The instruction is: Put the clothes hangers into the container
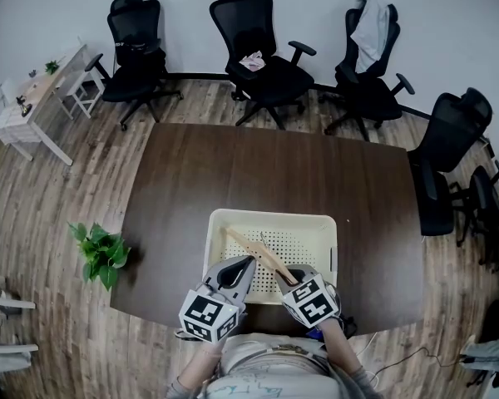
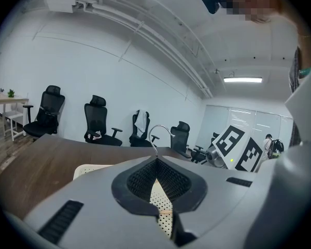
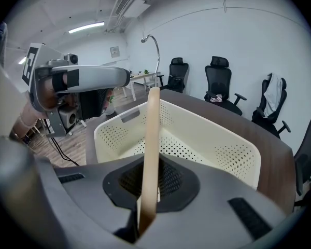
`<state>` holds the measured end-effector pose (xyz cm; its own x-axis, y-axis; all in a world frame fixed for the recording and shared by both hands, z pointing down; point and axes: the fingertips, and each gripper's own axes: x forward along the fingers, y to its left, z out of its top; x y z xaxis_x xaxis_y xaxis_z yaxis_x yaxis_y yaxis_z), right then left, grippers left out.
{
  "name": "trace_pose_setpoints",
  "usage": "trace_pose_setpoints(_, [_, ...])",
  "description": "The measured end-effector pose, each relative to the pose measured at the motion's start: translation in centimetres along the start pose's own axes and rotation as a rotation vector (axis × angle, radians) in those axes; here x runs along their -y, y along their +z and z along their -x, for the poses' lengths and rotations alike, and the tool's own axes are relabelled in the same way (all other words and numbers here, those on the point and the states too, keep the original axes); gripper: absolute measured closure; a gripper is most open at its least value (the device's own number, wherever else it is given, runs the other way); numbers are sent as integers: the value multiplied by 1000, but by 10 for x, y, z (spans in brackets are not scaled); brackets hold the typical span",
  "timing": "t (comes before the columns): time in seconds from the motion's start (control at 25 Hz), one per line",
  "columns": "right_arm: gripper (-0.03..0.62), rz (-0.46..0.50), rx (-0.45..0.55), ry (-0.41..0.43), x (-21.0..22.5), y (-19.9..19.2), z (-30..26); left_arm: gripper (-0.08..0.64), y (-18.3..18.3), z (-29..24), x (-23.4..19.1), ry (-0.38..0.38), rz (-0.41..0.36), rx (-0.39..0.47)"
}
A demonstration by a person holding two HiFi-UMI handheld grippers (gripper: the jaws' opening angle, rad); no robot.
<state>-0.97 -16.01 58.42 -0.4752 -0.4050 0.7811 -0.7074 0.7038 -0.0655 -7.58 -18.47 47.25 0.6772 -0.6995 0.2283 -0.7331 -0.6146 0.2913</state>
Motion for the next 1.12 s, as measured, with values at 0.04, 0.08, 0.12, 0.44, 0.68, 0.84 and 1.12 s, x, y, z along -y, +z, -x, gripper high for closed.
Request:
trace_pose_setpoints(0.04, [566,0,-1,1,0,0,0,549,0,0,0,2,0,0])
trace_pose_setpoints(0.08, [566,1,-2,2,0,0,0,549,0,-1,-1,4,0,-1])
trace_pose_setpoints(0.12, [566,1,-1,3,1,0,0,549,0,-1,-1,5,1,-1])
trace_pose_setpoints(0.44, [566,-4,6,-1,7,-1,-5,549,-5,-3,-5,8,4,-6])
trace_pose_setpoints(0.68, [566,-1,8,-1,8,0,-7,549,-6,-3,-7,9,5,-11])
trace_pose_setpoints(0.84, [566,-4,17,-10,13,1,-8,549,-6,-5,-7,7,5,-15])
trace_pose_setpoints(1.12, [567,-13,8,-25,22,0,-8,549,-6,-8,-8,2,5,-19])
